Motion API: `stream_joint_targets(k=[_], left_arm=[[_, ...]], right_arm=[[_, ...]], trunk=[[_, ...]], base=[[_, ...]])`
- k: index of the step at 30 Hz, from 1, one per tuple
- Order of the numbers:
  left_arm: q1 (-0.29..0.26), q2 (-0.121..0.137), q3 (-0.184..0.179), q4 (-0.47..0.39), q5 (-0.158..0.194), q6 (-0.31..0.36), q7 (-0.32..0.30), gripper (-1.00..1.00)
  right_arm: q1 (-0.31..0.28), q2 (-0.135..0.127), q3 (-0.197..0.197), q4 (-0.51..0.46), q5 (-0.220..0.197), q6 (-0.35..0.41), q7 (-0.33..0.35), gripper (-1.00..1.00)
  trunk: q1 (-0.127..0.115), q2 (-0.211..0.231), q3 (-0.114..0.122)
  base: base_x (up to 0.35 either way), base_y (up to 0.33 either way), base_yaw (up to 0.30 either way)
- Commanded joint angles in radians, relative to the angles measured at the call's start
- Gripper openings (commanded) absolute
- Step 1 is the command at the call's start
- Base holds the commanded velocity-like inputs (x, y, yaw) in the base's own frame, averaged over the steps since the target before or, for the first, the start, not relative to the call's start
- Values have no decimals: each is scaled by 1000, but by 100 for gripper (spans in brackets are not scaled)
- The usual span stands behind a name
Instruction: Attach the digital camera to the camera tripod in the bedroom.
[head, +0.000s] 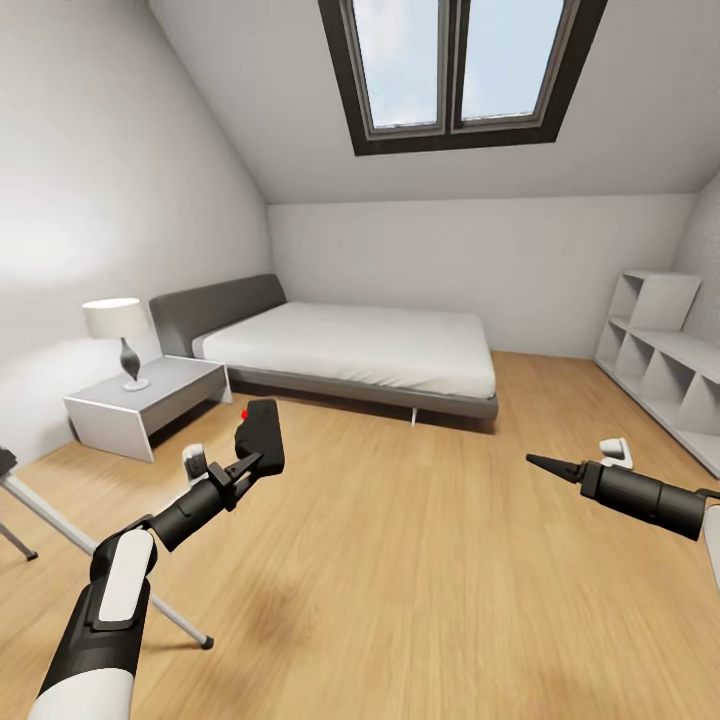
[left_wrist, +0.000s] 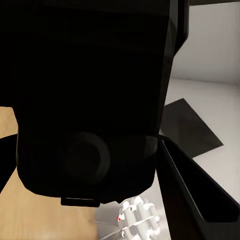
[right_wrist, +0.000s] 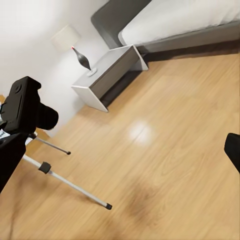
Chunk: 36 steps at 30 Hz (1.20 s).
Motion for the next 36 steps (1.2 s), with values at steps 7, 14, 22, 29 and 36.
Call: stream_joint_targets(k=[7,14,22,29,36], left_arm=[[-1,0,6,-1,-3,5,-6,-100],[-1,0,8,-1,-4,6,-6,-100],[-1,1,8,-1,-5,6,-6,-100],[-1,1,9,-1,-5,7,-6,-100],[-1,1,8,-1,-4,6,-6,-100]], right_arm=[[-1,-1,-1,18,22,3,7,100],[-1,1,-1,20,24,3,7,100],[-1,2,0,20,23,3,8,100],[-1,2,0,20,23,3,8,100],[-1,2,-2,20,24,3,9,100]], trunk=[[-27,49,21],[-54,98,43],[-85,154,68],[-112,203,90],[-138,252,112]], base=[[0,0,0],[0,0,0],[0,0,0],[0,0,0],[0,0,0]])
